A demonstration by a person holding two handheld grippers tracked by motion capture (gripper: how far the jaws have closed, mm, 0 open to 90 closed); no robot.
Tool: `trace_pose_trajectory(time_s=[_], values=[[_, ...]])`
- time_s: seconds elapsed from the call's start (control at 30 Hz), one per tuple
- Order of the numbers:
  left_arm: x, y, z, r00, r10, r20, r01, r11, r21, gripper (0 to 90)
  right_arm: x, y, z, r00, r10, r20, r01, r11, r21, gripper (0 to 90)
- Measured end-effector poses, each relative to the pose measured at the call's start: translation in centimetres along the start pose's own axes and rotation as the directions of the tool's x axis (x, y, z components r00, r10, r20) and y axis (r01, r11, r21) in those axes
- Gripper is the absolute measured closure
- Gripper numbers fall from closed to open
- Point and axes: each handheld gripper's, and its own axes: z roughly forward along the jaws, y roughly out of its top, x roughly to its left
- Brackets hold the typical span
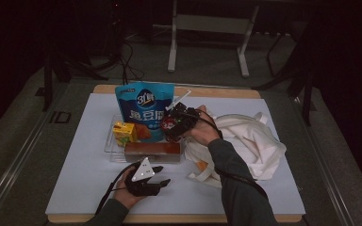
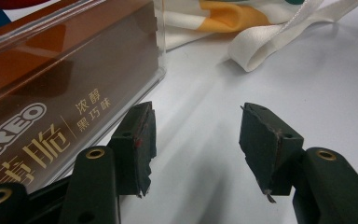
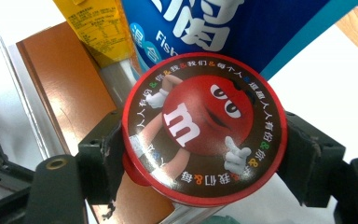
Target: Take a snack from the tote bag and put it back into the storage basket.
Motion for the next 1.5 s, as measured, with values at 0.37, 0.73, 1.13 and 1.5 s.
trace_pose_trajectory(time_s=[0.37,0.73,1.13,1.5], values=[[0.0,0.0,0.0,1.0000,0.004,-0.003,-0.004,1.0000,0.000,45.2,0.0,-0.5,0.7,0.9991,0.016,0.038,-0.013,0.998,-0.054,25.8],[0.0,0.0,0.0,1.0000,0.002,0.000,-0.002,1.0000,-0.002,45.2,0.2,-1.2,1.3,0.9998,0.009,0.019,-0.009,0.999,-0.030,25.5],[-0.1,0.0,0.0,1.0000,0.004,0.001,-0.004,1.0000,-0.003,45.1,0.2,-2.3,1.2,0.9999,-0.012,0.001,0.012,1.000,-0.019,25.5],[-0.1,0.0,0.0,1.0000,0.004,0.001,-0.004,1.0000,-0.002,45.0,0.2,-2.2,1.6,1.0000,-0.008,0.004,0.008,1.000,0.008,25.4]])
